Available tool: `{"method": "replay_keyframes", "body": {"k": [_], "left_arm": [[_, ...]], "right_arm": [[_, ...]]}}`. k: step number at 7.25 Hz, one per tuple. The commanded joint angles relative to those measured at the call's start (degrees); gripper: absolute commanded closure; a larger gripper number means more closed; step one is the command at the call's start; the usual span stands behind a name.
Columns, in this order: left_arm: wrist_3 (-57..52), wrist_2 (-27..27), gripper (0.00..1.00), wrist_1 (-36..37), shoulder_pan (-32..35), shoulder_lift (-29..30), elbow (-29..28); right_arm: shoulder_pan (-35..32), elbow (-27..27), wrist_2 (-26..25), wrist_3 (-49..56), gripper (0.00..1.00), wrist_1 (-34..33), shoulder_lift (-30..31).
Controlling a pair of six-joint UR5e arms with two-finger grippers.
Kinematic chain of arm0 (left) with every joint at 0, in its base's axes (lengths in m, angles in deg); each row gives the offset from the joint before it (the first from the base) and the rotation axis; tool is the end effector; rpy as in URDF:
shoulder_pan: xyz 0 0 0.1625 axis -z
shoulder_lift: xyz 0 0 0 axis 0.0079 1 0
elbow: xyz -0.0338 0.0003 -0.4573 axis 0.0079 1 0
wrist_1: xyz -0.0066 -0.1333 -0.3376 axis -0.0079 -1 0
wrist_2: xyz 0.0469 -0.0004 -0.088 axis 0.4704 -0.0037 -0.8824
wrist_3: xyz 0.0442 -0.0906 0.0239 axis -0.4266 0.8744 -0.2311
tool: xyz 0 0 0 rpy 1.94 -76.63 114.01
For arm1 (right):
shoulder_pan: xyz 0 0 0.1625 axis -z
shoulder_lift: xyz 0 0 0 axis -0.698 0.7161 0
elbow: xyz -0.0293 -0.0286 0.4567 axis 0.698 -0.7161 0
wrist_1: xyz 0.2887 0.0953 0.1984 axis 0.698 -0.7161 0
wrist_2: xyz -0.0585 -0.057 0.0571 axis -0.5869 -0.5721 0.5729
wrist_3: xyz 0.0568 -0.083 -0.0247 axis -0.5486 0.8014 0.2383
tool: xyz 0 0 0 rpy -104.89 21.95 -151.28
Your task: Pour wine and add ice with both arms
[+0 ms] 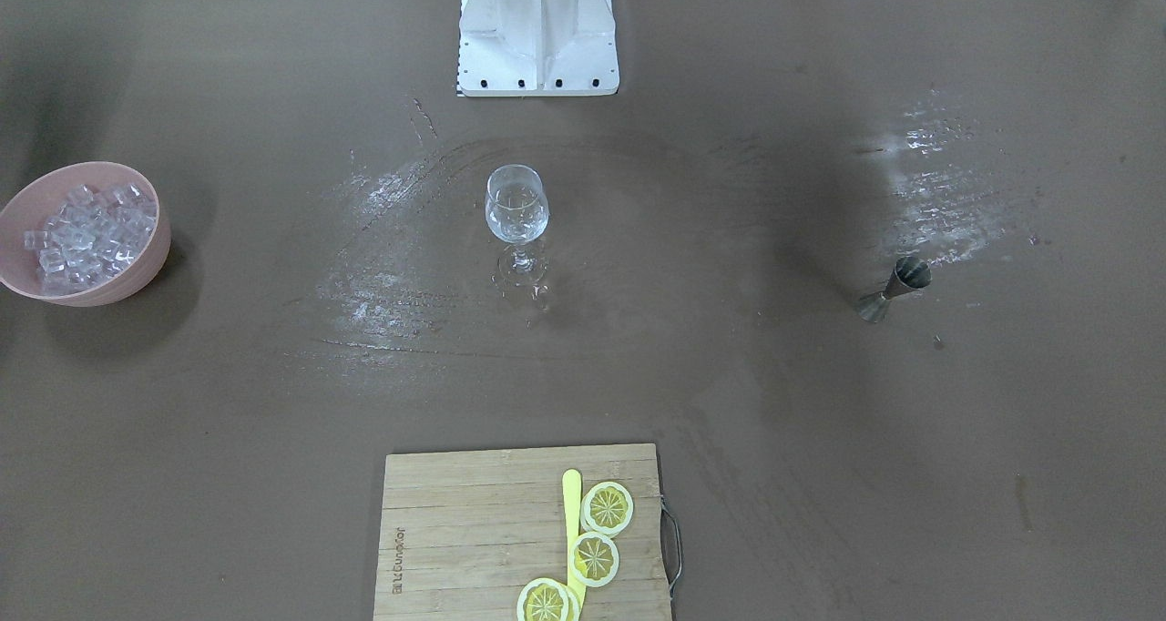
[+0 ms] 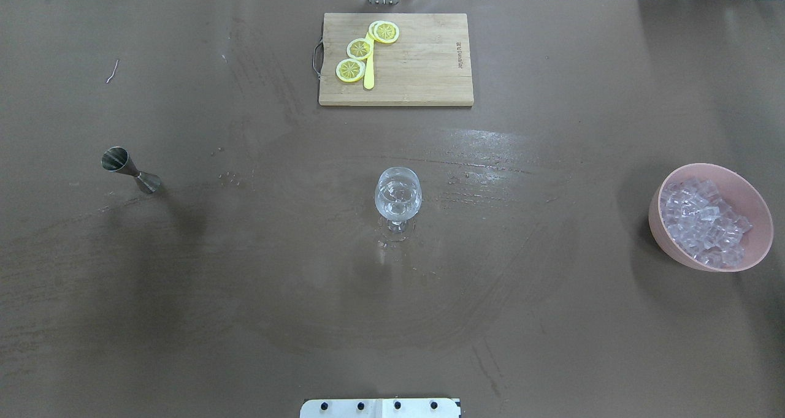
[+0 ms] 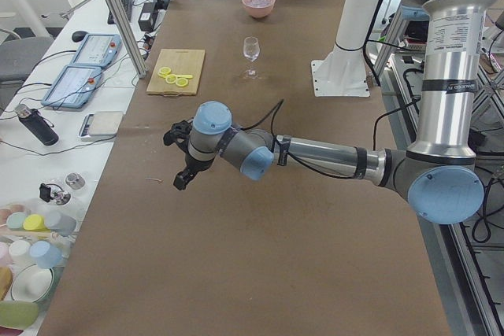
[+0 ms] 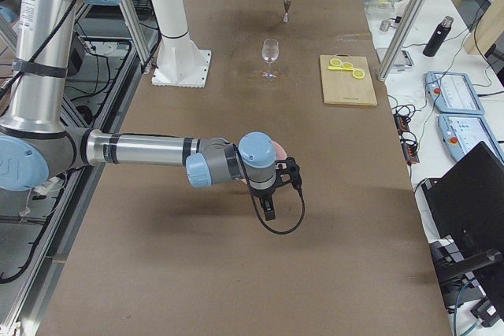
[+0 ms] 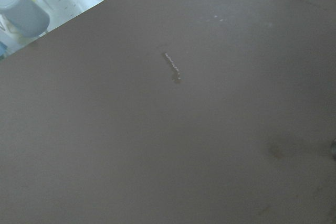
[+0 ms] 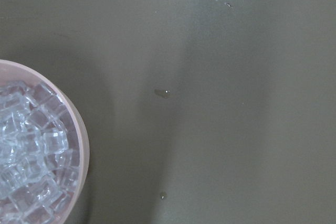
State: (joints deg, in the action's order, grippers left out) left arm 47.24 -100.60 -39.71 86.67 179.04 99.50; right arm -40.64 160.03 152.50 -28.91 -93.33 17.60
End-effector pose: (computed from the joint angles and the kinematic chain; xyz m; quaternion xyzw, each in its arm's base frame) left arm -0.0425 -0.4829 0.6047 0.2059 0.3134 0.2218 0.9001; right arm 0.0277 -0.3567 0.6655 0.1041 -0.3872 -0.1066 0.9099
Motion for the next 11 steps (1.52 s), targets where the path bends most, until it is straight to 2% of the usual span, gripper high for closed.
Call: {"method": "replay_keyframes", "body": {"k": [1, 2, 3, 4, 5, 8, 11], "left_arm": [[-6.08, 0.39, 0.02, 18.38, 2.88, -0.09, -1.2], [-5.9, 0.21, 0.02, 14.96, 3.23, -5.4, -1.82], [-0.68, 0.21, 0.02, 11.36, 3.23, -7.11, -1.48], [12.77, 0.39, 0.02, 10.28, 3.23, -8.09, -0.69], [14.3, -0.22, 0.02, 7.48, 3.23, -9.66, 0.19], [14.49, -0.58, 0.02, 7.54, 3.14, -9.68, 0.28], [14.4, -0.58, 0.02, 7.19, 3.06, -9.68, 0.37]], "right_arm": [[0.0, 0.0, -0.07, -0.02, 0.0, 0.0, 0.0], [0.0, 0.0, 0.02, -0.02, 0.0, 0.0, 0.0], [0.0, 0.0, 0.02, -0.11, 0.0, 0.0, 0.0], [0.0, 0.0, 0.02, -0.02, 0.0, 0.0, 0.0], [0.0, 0.09, 0.02, -0.02, 0.0, 0.0, 0.0], [0.0, 0.79, -0.07, -0.19, 0.0, 0.0, -0.09], [0.0, 5.27, 0.11, -2.2, 0.0, 0.09, -0.26]]}}
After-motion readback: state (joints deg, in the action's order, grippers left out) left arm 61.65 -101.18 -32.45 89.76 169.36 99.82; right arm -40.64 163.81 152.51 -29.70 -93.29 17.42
